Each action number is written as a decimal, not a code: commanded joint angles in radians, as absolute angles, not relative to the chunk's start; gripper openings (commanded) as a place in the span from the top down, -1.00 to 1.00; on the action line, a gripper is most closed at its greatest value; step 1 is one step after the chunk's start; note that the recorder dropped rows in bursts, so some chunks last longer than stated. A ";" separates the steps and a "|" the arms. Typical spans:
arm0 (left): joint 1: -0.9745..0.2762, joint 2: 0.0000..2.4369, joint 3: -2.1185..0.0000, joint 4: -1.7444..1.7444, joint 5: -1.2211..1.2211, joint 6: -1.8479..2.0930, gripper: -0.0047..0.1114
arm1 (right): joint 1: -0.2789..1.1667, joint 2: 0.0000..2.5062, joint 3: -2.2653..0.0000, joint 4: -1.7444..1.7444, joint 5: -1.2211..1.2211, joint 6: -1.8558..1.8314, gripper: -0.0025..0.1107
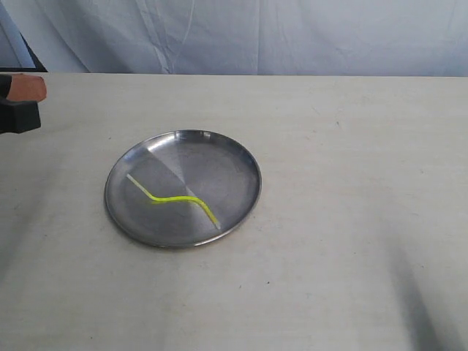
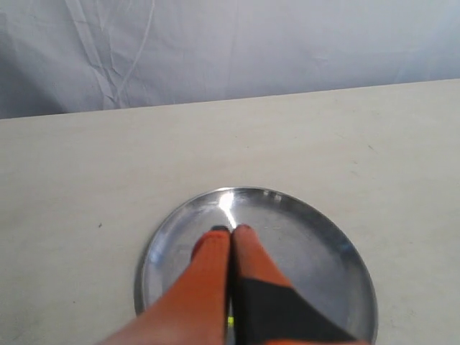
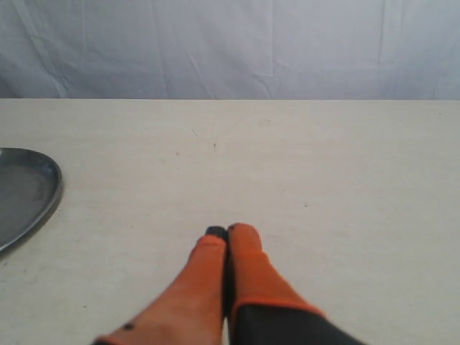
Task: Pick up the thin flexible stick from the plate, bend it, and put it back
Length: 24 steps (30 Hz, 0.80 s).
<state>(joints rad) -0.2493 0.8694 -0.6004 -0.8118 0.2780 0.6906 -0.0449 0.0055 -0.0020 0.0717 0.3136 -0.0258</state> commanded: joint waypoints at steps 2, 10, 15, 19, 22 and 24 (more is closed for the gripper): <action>-0.250 0.767 -0.528 -0.779 0.202 0.690 0.92 | -0.050 0.000 0.000 0.065 0.308 -0.027 0.97; -0.241 0.473 -0.308 -0.511 0.051 0.478 0.92 | -0.050 0.000 0.000 0.065 0.308 -0.027 0.97; -0.185 0.309 -0.194 -0.351 0.060 0.278 0.92 | -0.050 0.000 0.000 0.065 0.308 -0.027 0.97; -0.136 0.206 -0.111 -0.299 0.103 0.203 0.92 | -0.050 0.000 0.000 0.065 0.308 -0.027 0.97; -0.103 0.140 -0.074 -0.291 0.151 0.200 0.92 | -0.050 0.000 0.000 0.065 0.308 -0.027 0.97; -0.078 0.102 -0.056 -0.287 0.176 0.198 0.92 | -0.050 0.000 0.000 0.065 0.308 -0.027 0.97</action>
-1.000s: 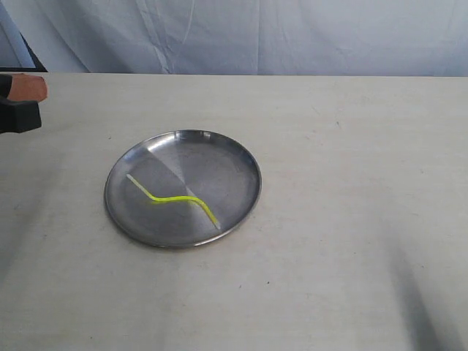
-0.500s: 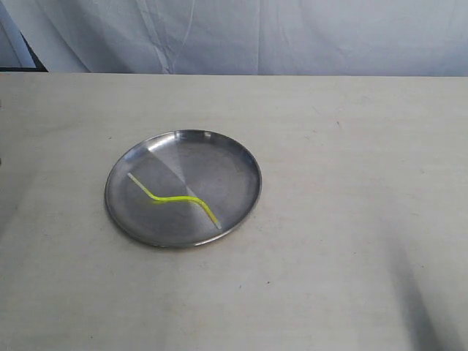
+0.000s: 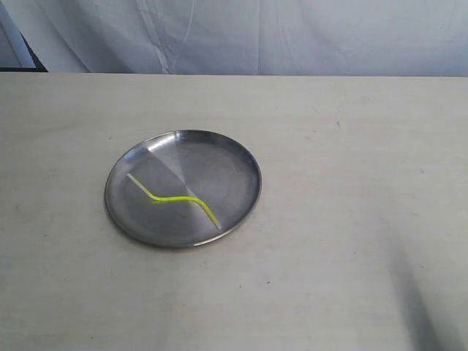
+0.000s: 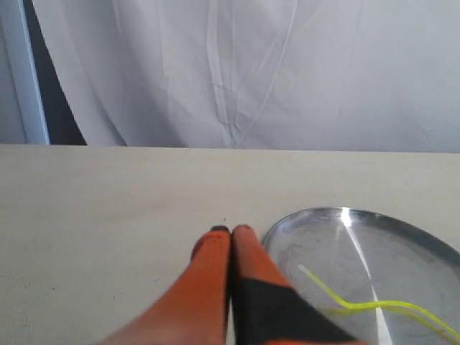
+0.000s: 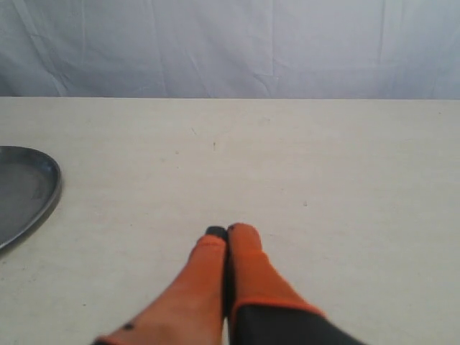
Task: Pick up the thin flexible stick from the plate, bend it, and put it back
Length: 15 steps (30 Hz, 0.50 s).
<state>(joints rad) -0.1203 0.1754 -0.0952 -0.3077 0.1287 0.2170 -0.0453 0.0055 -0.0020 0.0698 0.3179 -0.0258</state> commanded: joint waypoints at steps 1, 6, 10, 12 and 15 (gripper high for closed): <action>-0.064 0.084 -0.046 -0.287 0.187 0.198 0.92 | -0.050 0.000 0.000 0.065 0.308 -0.027 0.97; -0.007 0.016 -0.006 -0.260 0.210 0.194 0.92 | -0.050 0.000 0.000 0.065 0.308 -0.027 0.97; 0.008 0.000 0.000 -0.226 0.210 0.194 0.92 | -0.050 0.000 0.000 0.065 0.308 -0.027 0.97; 0.008 0.000 0.000 -0.211 0.239 0.194 0.92 | -0.050 0.000 0.000 0.065 0.308 -0.027 0.97; 0.008 0.000 0.000 -0.205 0.238 0.194 0.92 | -0.050 0.000 0.000 0.065 0.308 -0.027 0.97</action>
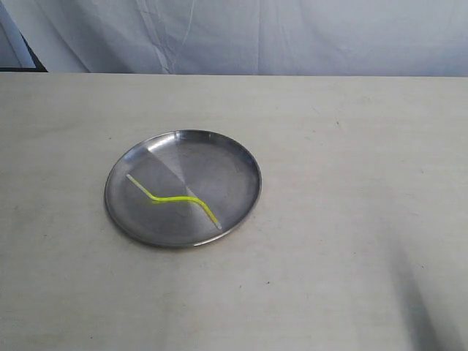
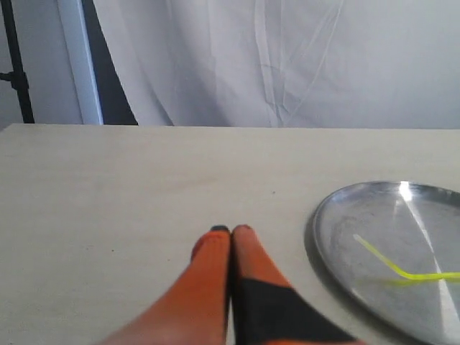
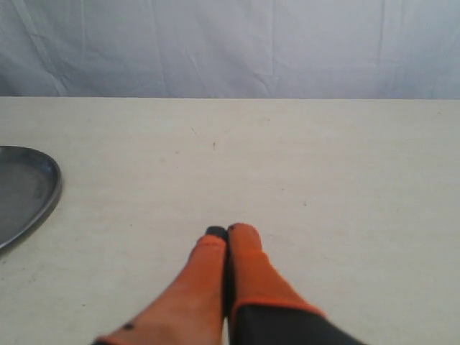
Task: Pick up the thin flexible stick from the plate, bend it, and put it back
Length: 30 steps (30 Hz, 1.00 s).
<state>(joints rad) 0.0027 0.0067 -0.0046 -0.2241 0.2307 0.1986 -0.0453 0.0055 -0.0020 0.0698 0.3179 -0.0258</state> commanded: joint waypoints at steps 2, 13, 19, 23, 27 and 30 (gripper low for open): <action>0.008 0.000 0.000 -0.187 0.232 0.194 0.92 | -0.050 0.000 0.000 0.065 0.308 -0.027 0.97; 0.008 0.000 0.000 -0.047 0.225 0.194 0.92 | -0.050 0.000 0.000 0.065 0.308 -0.027 0.97; 0.008 0.000 0.000 -0.047 0.223 0.194 0.92 | -0.050 0.000 0.000 0.065 0.308 -0.027 0.97; 0.008 0.000 0.000 -0.047 0.216 0.194 0.92 | -0.050 0.000 0.000 0.065 0.308 -0.027 0.97; 0.008 0.000 0.000 -0.047 0.216 0.194 0.92 | -0.050 0.000 0.000 0.065 0.308 -0.027 0.97; 0.008 0.000 0.000 -0.047 0.216 0.194 0.92 | -0.050 0.000 0.000 0.065 0.308 -0.027 0.97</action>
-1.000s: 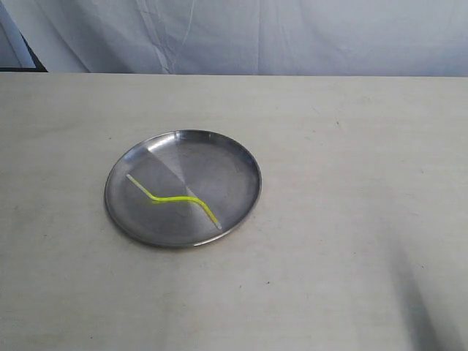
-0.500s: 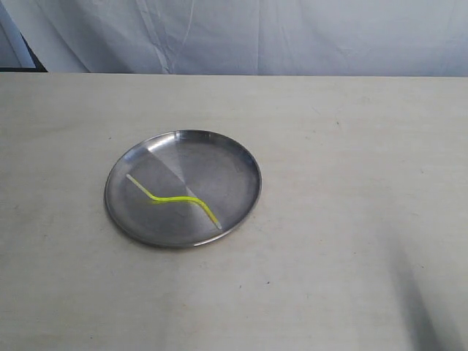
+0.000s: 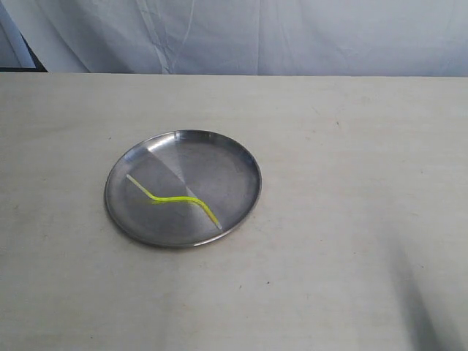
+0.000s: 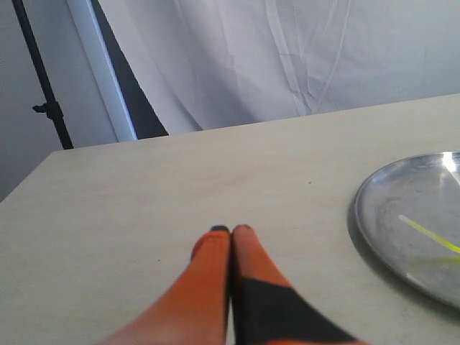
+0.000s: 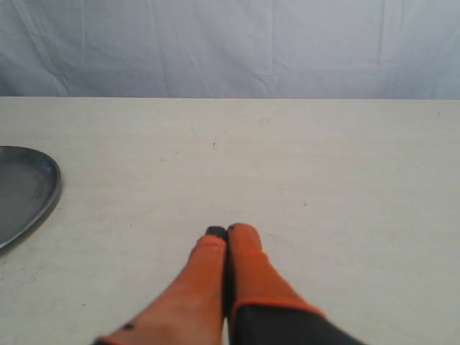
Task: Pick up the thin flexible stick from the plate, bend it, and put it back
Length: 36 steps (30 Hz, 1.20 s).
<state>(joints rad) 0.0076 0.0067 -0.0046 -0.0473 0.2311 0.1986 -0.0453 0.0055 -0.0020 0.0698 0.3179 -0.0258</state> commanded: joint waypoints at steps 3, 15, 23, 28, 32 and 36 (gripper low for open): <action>0.008 0.000 0.000 -0.047 0.216 0.194 0.92 | -0.050 0.000 0.000 0.065 0.308 -0.027 0.97; 0.007 0.000 0.000 -0.051 0.216 0.194 0.92 | -0.050 0.000 0.000 0.065 0.308 -0.027 0.97; 0.007 0.000 0.000 -0.051 0.216 0.194 0.92 | -0.050 0.000 0.000 0.065 0.308 -0.027 0.97; -0.006 0.000 0.000 -0.051 0.216 0.194 0.92 | -0.050 0.000 0.000 0.065 0.308 -0.027 0.97; -0.026 0.000 0.000 -0.051 0.216 0.194 0.92 | -0.050 0.000 0.000 0.065 0.308 -0.027 0.97; -0.033 0.000 0.000 -0.051 0.216 0.194 0.92 | -0.050 0.000 0.000 0.065 0.308 -0.027 0.97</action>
